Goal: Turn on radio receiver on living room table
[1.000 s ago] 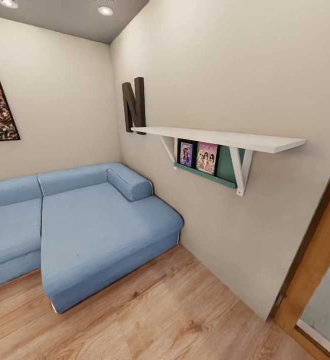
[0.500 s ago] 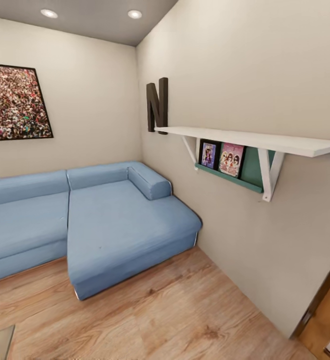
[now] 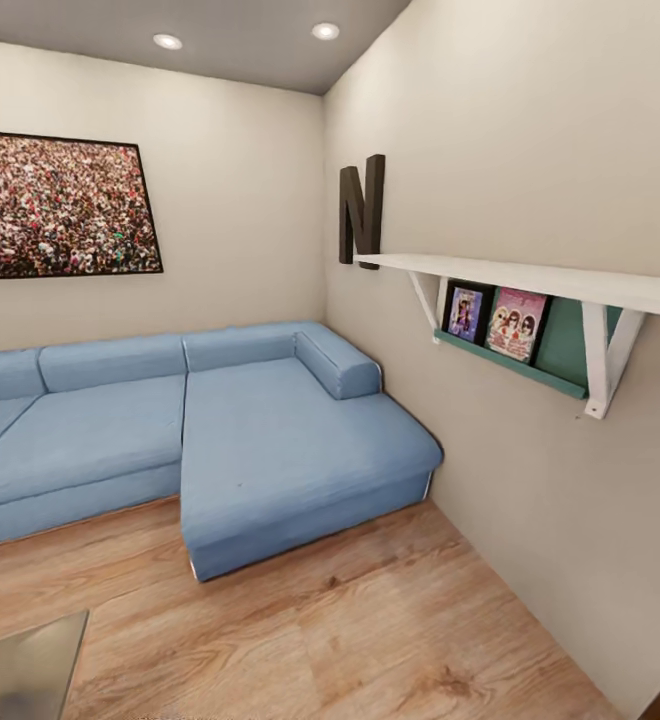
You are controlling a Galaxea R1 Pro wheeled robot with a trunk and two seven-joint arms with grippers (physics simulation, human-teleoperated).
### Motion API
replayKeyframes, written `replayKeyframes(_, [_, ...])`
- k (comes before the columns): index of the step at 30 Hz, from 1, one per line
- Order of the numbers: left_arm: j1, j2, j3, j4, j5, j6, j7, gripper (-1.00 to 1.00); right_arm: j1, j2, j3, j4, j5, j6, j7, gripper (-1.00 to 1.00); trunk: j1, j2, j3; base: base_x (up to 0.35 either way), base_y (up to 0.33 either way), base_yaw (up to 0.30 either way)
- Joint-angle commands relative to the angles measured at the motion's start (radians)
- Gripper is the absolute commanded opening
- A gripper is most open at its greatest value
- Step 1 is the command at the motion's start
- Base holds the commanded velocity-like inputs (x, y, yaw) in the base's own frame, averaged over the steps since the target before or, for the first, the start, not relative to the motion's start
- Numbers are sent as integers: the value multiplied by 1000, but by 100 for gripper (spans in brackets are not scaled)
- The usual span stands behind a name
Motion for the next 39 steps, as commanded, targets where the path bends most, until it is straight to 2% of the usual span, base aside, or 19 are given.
replayKeyframes(1, [0, 0, 0, 0, 0, 0, 0, 100, 0, 0, 0, 0, 0, 0, 0, 100, 0, 0, 0, 0, 0, 270])
replayKeyframes(12, [0, 0, 0, 0, 0, -1, 0, 100, 0, 0, 0, 0, 0, 0, 0, 100, 0, 0, 0, 0, 0, 261])
replayKeyframes(25, [0, 0, 0, 0, 0, -1, 0, 100, 0, 0, -7, 0, -8, 17, 1, 100, 0, 0, 0, 0, 0, 50])
replayKeyframes(39, [0, -1, 1, 0, 0, -1, 0, 100, 0, 0, -8, 1, -8, 15, -1, 100, 0, 0, 0, 0, 0, 254])
